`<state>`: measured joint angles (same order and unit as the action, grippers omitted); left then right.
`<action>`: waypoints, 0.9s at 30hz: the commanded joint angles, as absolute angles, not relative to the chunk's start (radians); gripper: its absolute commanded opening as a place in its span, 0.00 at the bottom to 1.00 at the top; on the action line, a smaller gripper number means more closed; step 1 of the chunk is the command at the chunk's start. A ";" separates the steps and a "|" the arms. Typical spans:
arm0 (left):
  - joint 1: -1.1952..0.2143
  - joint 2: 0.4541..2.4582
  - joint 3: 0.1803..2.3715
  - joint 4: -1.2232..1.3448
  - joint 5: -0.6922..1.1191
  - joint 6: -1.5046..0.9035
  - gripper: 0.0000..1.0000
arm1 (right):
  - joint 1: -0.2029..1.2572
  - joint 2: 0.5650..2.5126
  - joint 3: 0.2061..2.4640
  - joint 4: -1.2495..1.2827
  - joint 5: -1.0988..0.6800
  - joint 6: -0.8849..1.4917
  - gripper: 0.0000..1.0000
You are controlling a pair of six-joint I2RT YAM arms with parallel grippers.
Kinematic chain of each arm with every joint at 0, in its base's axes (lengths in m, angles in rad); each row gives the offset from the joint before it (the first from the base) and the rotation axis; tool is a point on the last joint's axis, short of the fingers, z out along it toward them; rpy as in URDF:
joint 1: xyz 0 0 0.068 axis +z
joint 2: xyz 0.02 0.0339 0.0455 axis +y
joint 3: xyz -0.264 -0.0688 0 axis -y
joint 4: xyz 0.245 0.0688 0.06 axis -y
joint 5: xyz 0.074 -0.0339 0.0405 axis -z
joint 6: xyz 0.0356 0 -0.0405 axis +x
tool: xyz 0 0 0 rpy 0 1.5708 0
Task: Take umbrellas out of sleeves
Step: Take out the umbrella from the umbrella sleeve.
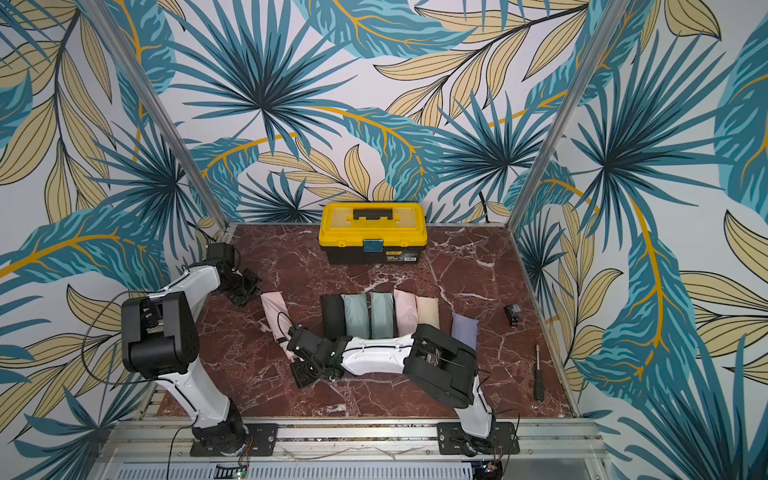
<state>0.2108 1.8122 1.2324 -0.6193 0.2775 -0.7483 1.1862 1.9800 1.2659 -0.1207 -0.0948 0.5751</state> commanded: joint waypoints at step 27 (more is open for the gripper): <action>0.247 1.813 1.253 -0.528 0.515 -0.605 0.62 | 1.204 1.963 1.221 -0.246 -0.055 0.606 0.00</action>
<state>0.2367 1.7714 1.2060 -0.4877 0.4278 -0.6781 1.2003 1.9785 1.2343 -0.2184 -0.0498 0.5949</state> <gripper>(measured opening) 0.617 0.048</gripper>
